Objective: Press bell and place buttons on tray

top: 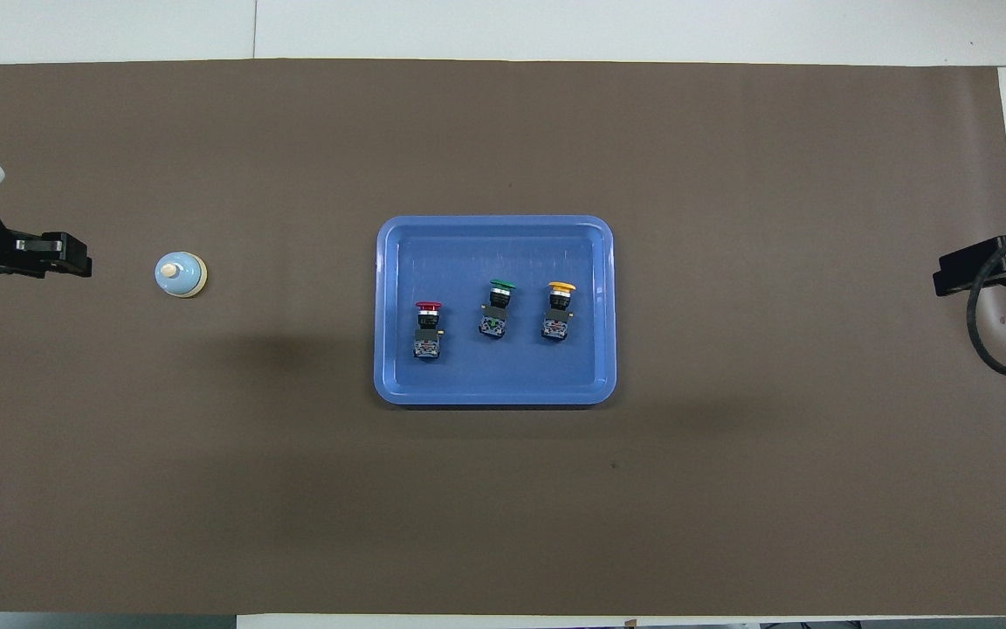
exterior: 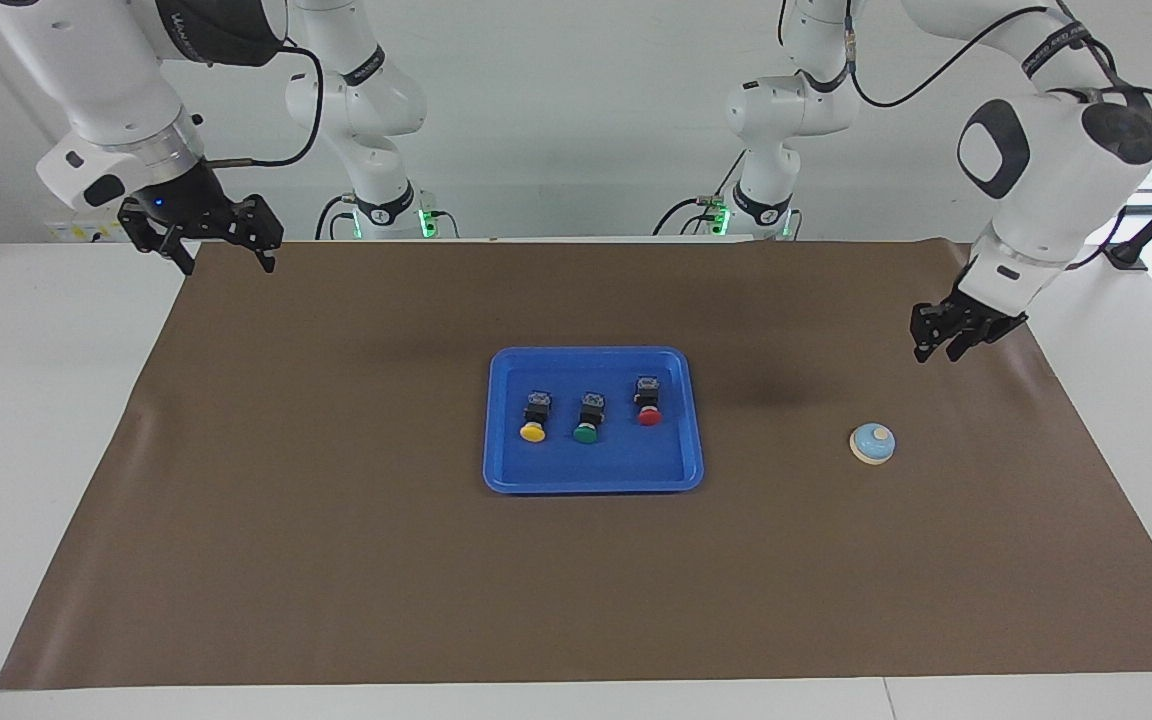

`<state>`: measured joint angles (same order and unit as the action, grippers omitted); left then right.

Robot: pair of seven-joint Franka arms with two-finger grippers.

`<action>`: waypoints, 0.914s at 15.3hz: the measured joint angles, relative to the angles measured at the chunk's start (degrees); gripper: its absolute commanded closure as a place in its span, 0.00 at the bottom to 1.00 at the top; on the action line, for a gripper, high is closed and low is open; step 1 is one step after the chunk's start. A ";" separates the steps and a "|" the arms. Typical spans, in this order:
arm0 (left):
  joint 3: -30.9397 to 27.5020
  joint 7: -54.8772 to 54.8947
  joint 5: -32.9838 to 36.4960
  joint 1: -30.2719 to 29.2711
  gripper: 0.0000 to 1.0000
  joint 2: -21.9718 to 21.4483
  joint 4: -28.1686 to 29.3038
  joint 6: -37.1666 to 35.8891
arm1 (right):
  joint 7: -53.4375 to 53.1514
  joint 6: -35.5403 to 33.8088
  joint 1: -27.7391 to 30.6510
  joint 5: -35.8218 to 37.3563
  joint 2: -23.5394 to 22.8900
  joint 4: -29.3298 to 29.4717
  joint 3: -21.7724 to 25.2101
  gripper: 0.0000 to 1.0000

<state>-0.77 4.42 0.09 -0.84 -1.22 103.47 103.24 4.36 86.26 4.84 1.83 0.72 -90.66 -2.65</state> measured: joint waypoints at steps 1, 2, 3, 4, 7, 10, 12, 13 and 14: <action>0.00 0.00 0.00 -0.16 0.00 -0.65 -0.41 -1.70 | 0.00 0.00 0.00 0.00 0.00 0.00 0.00 0.00; 0.00 0.00 0.00 -0.21 0.00 -0.95 -0.89 -2.95 | 0.00 0.00 0.00 0.00 0.00 0.00 0.00 0.00; 0.10 0.00 0.00 -0.20 0.00 -0.95 -1.52 -4.00 | 0.00 0.00 0.00 0.00 0.00 0.00 0.00 0.00; 0.30 0.00 0.00 -0.19 0.00 -0.85 -2.35 -5.59 | 0.00 0.00 0.00 0.00 0.00 0.00 0.00 0.00; 0.78 0.00 -0.02 -0.16 0.00 0.15 -7.02 -11.90 | 0.00 0.00 0.00 0.00 0.00 0.00 0.00 0.00; 0.94 0.00 -0.02 -0.13 0.00 1.37 -9.46 -13.55 | 0.00 0.00 0.00 0.00 0.00 0.00 0.00 0.00; 0.99 0.00 -0.03 -0.12 0.00 1.86 -9.48 -13.55 | 0.00 0.00 0.00 0.00 0.00 0.00 0.00 0.00; 1.05 0.01 -0.04 -0.11 0.00 2.01 -9.48 -13.55 | 0.00 0.00 0.00 0.00 0.00 0.00 0.00 0.00; 1.13 0.00 -0.04 -0.10 0.00 2.07 -9.48 -13.55 | 0.00 0.00 0.00 0.00 0.00 0.00 0.00 0.00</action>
<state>0.36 4.42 0.05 -0.94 0.86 93.99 89.69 4.36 86.26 4.84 1.83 0.72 -90.66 -2.65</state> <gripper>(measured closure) 0.000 0.000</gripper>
